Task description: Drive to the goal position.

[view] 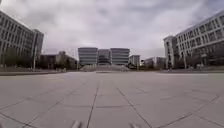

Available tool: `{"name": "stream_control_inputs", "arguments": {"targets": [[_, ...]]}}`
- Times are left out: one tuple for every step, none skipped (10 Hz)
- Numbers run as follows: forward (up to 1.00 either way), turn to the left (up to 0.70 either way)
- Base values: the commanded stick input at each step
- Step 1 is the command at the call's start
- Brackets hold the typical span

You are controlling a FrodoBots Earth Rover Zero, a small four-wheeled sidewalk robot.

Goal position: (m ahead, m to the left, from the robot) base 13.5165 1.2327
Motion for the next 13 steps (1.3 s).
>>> {"name": "stream_control_inputs", "arguments": {"targets": [[0.70,0.00],[0.70,0.00],[0.70,0.00],[0.70,0.00],[0.70,0.00],[0.70,0.00],[0.70,0.00],[0.70,0.00],[0.70,0.00],[0.70,0.00],[0.70,0.00],[0.70,0.00],[0.70,0.00]]}}
